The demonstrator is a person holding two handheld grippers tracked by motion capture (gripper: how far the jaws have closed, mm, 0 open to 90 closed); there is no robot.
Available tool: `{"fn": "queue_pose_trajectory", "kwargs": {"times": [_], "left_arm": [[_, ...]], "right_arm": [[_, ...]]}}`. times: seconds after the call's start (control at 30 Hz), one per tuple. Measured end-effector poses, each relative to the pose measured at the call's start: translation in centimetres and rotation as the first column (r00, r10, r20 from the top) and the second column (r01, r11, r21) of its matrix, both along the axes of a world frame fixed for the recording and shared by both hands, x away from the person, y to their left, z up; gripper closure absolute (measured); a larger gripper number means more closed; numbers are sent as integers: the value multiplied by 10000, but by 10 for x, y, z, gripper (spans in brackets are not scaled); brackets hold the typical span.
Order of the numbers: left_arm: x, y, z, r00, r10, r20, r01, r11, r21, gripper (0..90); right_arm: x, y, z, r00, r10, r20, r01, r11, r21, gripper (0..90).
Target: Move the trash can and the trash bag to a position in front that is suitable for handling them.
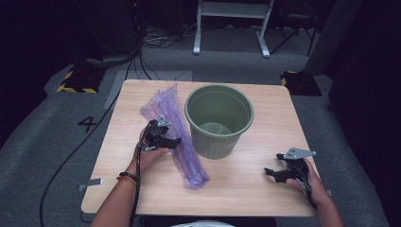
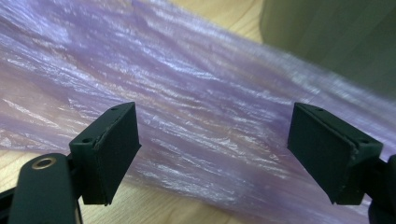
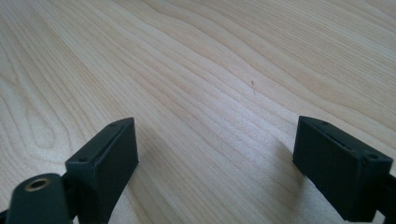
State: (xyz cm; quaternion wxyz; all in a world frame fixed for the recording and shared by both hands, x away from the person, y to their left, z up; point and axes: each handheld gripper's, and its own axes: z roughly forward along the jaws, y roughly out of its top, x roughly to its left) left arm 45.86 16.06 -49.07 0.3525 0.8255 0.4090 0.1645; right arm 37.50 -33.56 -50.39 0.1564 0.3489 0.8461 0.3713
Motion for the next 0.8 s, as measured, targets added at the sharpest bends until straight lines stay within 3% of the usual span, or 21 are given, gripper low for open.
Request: {"fn": "queue_pose_trajectory", "kwargs": {"times": [0.2,0.47,0.73,0.8], "left_arm": [[-4,-1,-8,9994,-39,338,19,9982,599,167],[-2,3,-13,10000,91,-2,-91,9999,53,162],[-3,3,-12,9998,180,-9,-180,9998,56,163],[-5,4,-12,9999,145,89,-145,9999,-67,224]], "right_arm": [[0,0,0,10000,0,1,0,10000,0,136],[0,0,0,10000,1,0,-1,10000,0,135],[0,0,0,10000,0,0,0,10000,0,136],[0,0,0,10000,-1,2,1,10000,-1,136]]}}
